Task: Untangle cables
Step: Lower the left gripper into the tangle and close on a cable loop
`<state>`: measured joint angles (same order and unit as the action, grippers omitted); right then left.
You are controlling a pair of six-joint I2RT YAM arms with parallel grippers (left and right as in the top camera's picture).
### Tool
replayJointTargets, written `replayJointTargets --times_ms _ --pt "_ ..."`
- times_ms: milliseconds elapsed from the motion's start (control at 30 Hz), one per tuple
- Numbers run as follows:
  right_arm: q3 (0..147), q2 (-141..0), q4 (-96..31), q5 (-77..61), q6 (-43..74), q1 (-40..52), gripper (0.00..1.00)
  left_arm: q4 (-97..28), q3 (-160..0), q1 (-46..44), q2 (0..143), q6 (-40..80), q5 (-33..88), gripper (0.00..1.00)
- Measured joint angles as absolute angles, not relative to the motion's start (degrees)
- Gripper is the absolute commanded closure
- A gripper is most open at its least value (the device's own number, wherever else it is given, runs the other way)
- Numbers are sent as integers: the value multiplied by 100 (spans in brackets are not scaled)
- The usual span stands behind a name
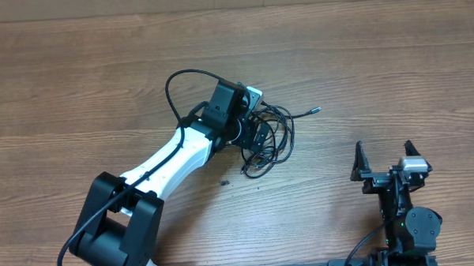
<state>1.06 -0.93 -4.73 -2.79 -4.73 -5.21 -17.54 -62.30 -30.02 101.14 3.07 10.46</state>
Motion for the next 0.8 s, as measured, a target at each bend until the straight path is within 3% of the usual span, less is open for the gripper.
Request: replayJointTargets --times_ms 800 --pt "106 -93 -475 -281 -473 -521 0 -1750 -6230 -3002 10440 307 1044 0"
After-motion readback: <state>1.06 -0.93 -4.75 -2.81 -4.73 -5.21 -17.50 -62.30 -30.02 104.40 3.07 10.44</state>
